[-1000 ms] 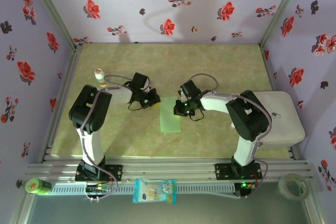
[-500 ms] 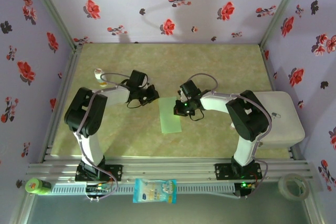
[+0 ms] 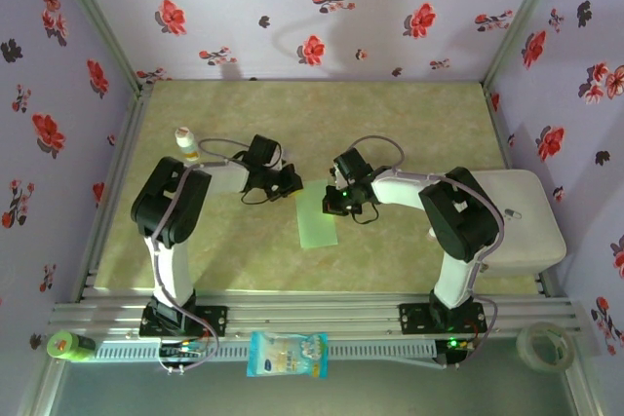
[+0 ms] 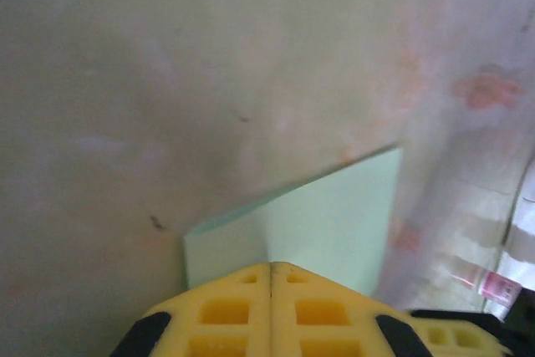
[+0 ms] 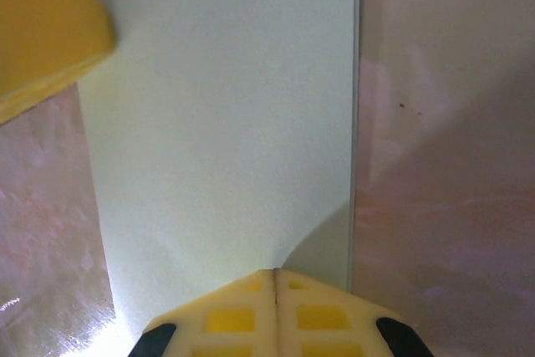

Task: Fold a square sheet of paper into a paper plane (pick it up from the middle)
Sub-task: First fold in half a square sheet of paper at the center of the table.

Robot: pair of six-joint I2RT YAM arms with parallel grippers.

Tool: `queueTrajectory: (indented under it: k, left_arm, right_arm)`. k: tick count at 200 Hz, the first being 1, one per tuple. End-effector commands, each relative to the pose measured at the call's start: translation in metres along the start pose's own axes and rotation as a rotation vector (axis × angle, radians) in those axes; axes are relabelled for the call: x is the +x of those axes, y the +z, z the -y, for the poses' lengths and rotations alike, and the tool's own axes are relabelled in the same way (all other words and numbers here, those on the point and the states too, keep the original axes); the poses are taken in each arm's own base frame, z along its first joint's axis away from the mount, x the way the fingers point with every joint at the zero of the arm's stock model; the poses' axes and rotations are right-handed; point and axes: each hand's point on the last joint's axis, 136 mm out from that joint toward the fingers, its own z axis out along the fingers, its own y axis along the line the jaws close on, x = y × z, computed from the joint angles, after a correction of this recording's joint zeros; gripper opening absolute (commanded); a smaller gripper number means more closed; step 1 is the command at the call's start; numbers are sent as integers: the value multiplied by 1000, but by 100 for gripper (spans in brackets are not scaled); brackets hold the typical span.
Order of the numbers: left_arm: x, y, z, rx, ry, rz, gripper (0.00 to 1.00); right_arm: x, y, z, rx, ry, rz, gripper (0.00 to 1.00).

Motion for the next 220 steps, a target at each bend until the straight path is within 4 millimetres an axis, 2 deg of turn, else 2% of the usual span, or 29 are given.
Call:
queueTrajectory:
  k: [1,25,57,92,122,149,184,201,220]
  left_arm:
    - [-16,2,-16,-33,-24,54,0]
    - [-26,-5,-36,-83,-96,99,0]
    - [-39,-14,-38,-128,-104,123,0]
    - [-45,-28,-13,-95,-59,117,0]
    - [-43,-55,15,-59,-9,171,1]
    - [-23,-63,34,-25,29,164,2]
    - [25,-45,51,55,74,55,2]
    - [44,-37,48,79,89,4,2]
    - [54,-32,40,96,71,-12,2]
  right_arm:
    - [64,13,92,347,86,-189,0]
    - [66,13,93,351,88,-190,0]
    - [65,13,94,351,91,-187,0]
    - [62,13,92,347,91,-180,0]
    - [59,13,89,336,99,-164,0]
    - [57,12,87,331,102,-153,0]
    - [58,11,88,336,102,-154,0]
    - [59,12,88,336,103,-155,0]
    - [59,12,90,339,104,-155,0]
